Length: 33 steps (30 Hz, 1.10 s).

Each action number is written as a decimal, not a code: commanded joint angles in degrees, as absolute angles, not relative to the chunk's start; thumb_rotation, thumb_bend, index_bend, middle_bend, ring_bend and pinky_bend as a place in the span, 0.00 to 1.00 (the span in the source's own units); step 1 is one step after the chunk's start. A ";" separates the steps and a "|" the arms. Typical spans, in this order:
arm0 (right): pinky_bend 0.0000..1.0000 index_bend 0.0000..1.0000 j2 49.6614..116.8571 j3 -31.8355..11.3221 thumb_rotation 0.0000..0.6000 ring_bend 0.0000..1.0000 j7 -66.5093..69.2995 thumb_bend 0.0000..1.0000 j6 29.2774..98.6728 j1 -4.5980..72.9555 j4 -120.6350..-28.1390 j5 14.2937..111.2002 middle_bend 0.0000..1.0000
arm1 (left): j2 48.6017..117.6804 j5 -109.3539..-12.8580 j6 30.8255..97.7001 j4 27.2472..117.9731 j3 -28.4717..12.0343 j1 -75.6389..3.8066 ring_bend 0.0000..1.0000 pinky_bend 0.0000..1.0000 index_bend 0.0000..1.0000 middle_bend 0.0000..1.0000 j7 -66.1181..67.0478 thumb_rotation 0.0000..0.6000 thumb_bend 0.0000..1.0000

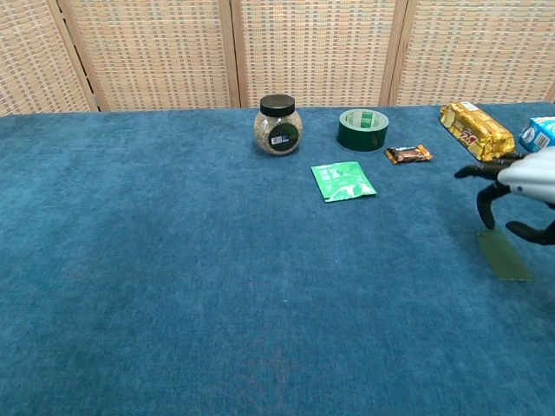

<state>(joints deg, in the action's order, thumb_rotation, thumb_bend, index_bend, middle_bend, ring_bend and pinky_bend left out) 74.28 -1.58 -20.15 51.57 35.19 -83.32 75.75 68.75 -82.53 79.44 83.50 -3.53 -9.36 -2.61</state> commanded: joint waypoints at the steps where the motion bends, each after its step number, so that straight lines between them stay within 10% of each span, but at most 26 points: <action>1: 0.00 0.37 75.00 -1.95 1.00 0.00 -17.12 0.49 55.49 33.97 -81.94 79.43 0.00 | 68.71 -82.55 79.42 83.51 -3.50 -9.37 0.00 0.00 0.00 0.00 -2.70 1.00 0.00; 33: 0.00 0.38 86.97 -2.58 1.00 0.00 -13.67 0.45 46.99 39.01 -61.97 79.02 0.00 | 68.65 -82.40 79.29 83.50 -3.51 -9.45 0.00 0.00 0.00 0.00 -2.84 1.00 0.00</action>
